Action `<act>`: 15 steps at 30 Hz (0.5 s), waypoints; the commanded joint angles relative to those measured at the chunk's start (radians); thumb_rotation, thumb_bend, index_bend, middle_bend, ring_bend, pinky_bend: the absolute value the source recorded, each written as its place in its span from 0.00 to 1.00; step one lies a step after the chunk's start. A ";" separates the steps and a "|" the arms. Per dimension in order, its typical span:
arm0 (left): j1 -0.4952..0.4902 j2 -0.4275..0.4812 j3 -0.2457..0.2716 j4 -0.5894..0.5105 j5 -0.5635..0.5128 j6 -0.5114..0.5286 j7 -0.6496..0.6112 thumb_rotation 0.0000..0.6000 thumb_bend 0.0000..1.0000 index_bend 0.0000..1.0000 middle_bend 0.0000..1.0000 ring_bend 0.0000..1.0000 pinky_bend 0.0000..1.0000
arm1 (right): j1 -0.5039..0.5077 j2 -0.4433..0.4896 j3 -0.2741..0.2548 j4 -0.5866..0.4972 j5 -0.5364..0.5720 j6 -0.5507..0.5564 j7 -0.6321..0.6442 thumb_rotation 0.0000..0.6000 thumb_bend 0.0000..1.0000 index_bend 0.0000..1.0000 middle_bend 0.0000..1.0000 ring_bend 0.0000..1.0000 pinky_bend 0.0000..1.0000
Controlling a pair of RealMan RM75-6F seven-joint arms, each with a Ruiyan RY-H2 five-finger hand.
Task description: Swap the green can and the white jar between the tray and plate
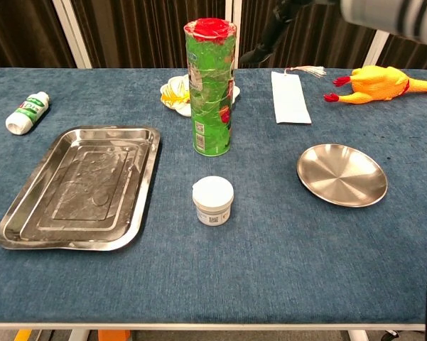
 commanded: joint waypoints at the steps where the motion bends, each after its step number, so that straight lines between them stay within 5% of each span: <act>1: 0.000 0.002 0.000 0.000 0.001 0.001 0.000 1.00 0.23 0.14 0.12 0.05 0.30 | 0.079 -0.043 0.009 0.078 0.106 -0.058 -0.032 1.00 0.12 0.00 0.04 0.00 0.03; 9: 0.003 -0.004 0.000 0.015 -0.001 -0.001 -0.011 1.00 0.23 0.14 0.12 0.05 0.30 | 0.135 -0.073 -0.021 0.141 0.194 -0.071 -0.028 1.00 0.17 0.03 0.15 0.13 0.28; 15: 0.001 -0.007 0.000 0.017 -0.001 -0.006 -0.011 1.00 0.23 0.14 0.12 0.05 0.30 | 0.140 -0.090 -0.039 0.165 0.165 -0.038 0.008 1.00 0.23 0.26 0.30 0.28 0.46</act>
